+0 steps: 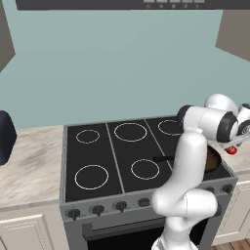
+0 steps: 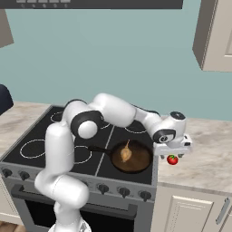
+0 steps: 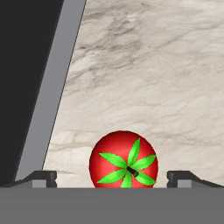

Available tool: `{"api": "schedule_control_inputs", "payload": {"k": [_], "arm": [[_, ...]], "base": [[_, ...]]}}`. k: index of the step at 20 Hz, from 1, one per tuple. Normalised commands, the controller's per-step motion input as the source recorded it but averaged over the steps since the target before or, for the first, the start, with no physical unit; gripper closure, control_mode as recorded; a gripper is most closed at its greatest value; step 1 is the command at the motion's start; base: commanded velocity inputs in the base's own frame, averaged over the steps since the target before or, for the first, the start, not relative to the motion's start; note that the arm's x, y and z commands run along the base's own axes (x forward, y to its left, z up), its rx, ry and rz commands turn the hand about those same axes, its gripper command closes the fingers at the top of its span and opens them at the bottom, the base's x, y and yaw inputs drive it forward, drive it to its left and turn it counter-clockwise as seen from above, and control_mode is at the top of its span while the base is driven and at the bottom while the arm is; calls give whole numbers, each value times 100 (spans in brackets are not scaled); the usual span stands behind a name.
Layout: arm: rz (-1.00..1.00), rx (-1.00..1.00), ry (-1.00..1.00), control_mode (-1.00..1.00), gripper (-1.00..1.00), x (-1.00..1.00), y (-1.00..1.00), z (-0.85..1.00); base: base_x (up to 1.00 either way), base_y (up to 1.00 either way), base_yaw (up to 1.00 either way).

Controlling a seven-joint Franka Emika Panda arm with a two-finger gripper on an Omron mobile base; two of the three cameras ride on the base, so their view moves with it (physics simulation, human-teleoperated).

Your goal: Place the pan on the front right burner on the stove. Then place the tomato and the onion in the pan and turn on the front right burner.

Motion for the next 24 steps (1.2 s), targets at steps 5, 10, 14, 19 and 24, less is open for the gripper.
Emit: {"api": "schedule_control_inputs", "payload": {"k": [5,10,14,19,24], "arm": [[-1,0,0,-100,-100,0,-5,-18],[0,0,0,-100,-100,2,0,-15],[-1,0,0,-100,100,1,0,-12],[-3,0,0,-100,100,0,0,0],[-2,0,-2,-100,100,-9,2,33]], "base": [[0,0,0],[0,0,0],[0,0,0],[0,0,0],[0,0,0]]}}
